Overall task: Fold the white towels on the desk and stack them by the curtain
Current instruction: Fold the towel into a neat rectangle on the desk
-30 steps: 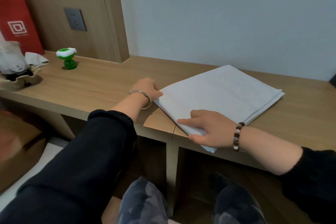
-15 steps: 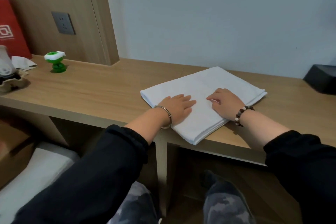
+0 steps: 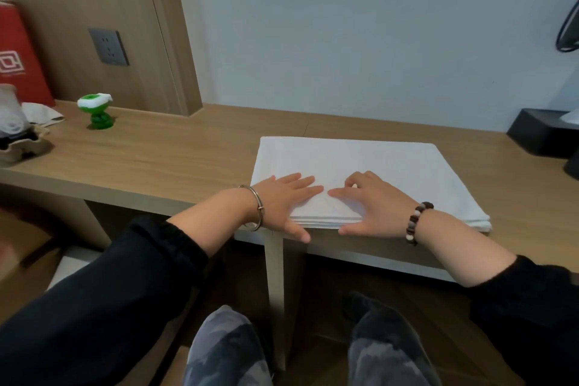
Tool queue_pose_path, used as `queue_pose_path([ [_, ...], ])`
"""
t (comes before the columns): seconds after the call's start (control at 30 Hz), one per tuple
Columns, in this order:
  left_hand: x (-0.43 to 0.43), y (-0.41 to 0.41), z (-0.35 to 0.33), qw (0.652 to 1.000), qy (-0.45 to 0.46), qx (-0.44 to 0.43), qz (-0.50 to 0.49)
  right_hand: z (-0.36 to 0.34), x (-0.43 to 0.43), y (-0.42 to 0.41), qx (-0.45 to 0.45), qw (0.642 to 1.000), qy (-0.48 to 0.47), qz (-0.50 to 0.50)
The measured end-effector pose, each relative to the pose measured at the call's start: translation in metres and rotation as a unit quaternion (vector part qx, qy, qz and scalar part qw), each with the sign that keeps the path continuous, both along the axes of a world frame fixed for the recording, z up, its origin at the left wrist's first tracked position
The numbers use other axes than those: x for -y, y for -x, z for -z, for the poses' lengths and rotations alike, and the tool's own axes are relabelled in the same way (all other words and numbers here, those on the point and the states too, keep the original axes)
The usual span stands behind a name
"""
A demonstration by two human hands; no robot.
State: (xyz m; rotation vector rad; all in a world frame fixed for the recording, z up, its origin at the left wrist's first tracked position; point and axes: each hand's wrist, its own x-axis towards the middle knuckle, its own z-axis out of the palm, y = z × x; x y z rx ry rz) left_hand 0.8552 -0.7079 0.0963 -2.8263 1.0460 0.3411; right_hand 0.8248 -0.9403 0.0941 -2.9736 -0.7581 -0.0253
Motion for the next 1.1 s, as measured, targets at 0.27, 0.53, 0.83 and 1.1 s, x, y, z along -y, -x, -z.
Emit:
queue_pose_path([
  [0.27, -0.012, 0.003, 0.007, 0.999, -0.02, 0.025, -0.011, -0.006, -0.008, 0.002, -0.005, 1.0, -0.029, -0.01],
  [0.53, -0.024, 0.009, -0.008, 0.997, 0.031, -0.002, -0.073, -0.014, -0.025, 0.009, 0.062, 0.996, 0.038, -0.045],
  [0.83, -0.043, -0.02, -0.072, 0.975, 0.068, 0.121, -0.171, -0.068, -0.039, -0.019, 0.017, 1.0, 0.009, -0.003],
  [1.1, -0.048, -0.082, -0.119, 0.936, 0.148, 0.227, -0.223, -0.127, -0.007, -0.075, 0.122, 0.958, 0.148, 0.213],
])
